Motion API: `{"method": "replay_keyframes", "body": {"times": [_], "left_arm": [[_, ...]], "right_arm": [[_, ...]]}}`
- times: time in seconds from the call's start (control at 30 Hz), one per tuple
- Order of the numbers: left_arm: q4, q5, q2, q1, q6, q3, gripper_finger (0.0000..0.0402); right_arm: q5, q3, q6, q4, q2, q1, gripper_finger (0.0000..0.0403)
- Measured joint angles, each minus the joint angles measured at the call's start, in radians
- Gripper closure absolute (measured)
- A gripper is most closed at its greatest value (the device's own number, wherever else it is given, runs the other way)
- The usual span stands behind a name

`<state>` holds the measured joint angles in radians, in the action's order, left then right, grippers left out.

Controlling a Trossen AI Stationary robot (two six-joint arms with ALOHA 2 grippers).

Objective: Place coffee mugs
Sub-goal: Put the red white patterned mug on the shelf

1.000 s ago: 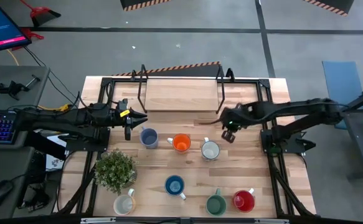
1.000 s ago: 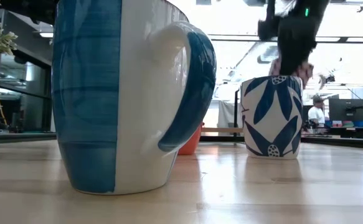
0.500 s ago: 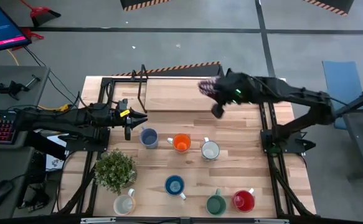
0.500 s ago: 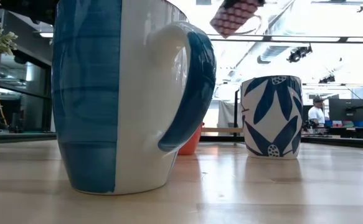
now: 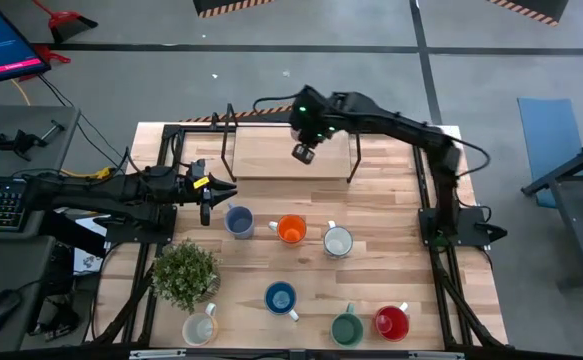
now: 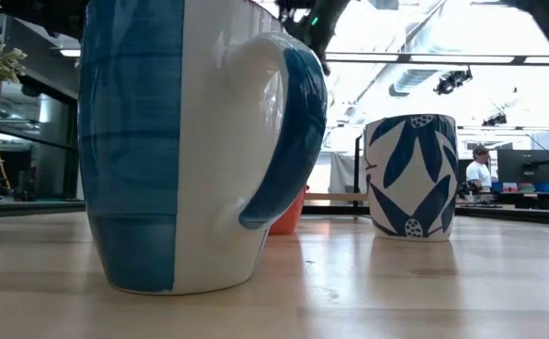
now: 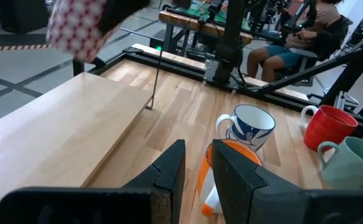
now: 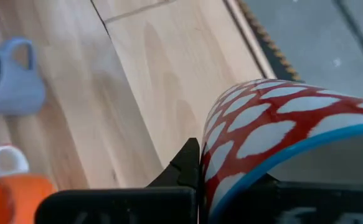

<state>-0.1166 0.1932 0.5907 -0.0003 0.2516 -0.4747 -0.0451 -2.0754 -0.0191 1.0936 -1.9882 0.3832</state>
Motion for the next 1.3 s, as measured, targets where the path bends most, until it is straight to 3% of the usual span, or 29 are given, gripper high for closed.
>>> {"method": "replay_keyframes", "body": {"times": [0.27,0.53,0.8,1.3], "left_arm": [[-0.001,0.0,0.0,0.0,0.0,0.0,0.033],[0.0,0.0,0.0,0.0,0.0,0.0,0.033],[0.0,0.0,0.0,0.0,0.0,0.0,0.033],[0.0,0.0,0.0,0.0,0.008,0.0,0.033]], "right_arm": [[0.001,-0.184,0.001,0.065,-0.21,0.066,0.0403],[-0.001,-0.276,0.052,0.219,-0.326,0.132,0.0403],[0.018,-0.244,0.122,0.338,-0.324,0.162,0.0403],[0.089,-0.24,0.226,0.336,-0.324,0.211,0.0403]]}}
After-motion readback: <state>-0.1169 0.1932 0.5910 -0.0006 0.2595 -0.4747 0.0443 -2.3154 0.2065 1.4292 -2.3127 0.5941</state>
